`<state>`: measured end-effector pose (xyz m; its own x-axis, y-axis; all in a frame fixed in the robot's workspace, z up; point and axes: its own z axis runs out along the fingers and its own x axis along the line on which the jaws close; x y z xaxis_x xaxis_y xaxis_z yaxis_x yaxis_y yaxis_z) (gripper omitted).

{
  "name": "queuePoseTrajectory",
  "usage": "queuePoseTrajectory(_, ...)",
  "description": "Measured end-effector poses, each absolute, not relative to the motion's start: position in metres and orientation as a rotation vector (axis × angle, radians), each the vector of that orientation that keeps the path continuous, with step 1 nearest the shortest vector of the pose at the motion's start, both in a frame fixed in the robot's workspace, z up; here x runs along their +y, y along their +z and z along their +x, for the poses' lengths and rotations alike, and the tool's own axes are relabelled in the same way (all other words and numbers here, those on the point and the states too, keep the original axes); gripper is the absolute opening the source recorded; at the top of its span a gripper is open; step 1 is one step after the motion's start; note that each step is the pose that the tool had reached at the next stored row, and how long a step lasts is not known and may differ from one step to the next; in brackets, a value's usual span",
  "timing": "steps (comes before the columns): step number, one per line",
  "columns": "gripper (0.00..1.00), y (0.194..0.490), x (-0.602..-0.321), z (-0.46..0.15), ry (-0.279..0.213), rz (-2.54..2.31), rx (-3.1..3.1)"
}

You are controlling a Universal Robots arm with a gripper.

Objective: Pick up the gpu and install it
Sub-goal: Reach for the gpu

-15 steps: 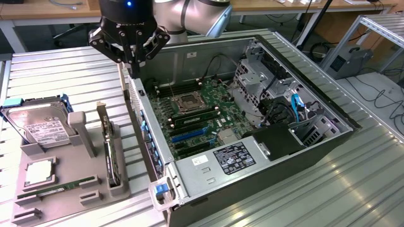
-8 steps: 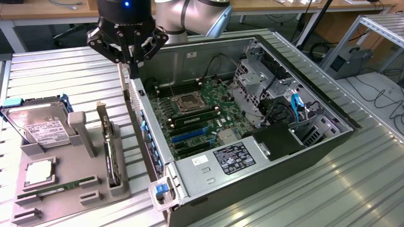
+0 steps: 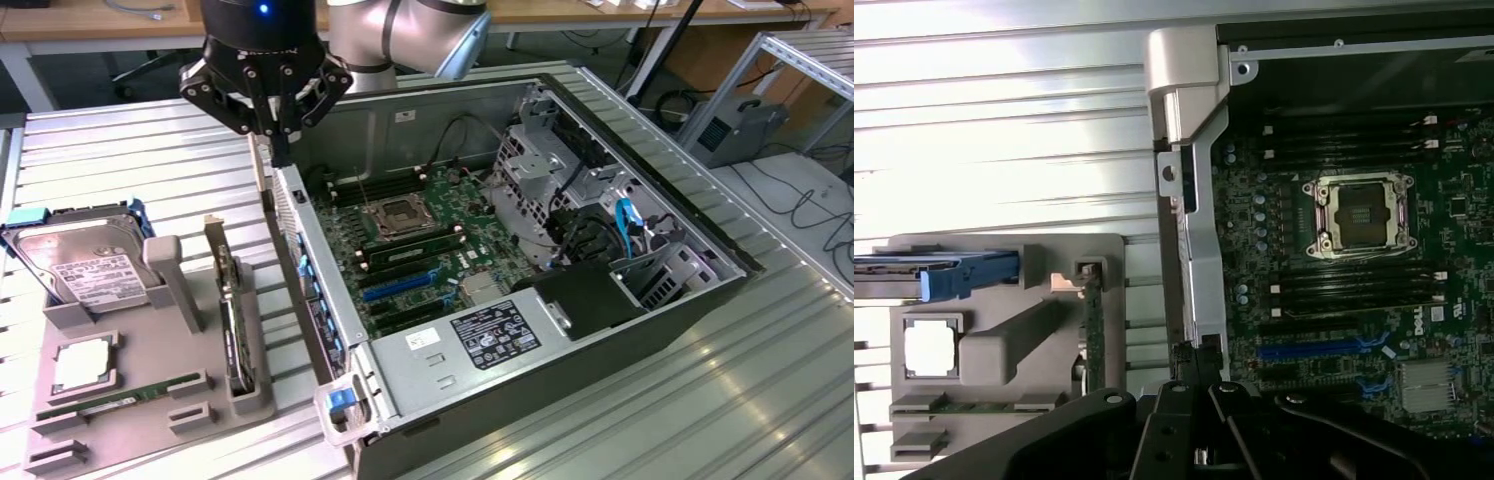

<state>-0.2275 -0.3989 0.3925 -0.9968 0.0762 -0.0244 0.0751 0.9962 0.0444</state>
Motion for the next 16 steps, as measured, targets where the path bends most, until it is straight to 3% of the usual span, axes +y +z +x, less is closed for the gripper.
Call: queuePoseTrajectory(16,0.11,0.3922,-0.3990,-0.2358,0.068,0.118,3.112)
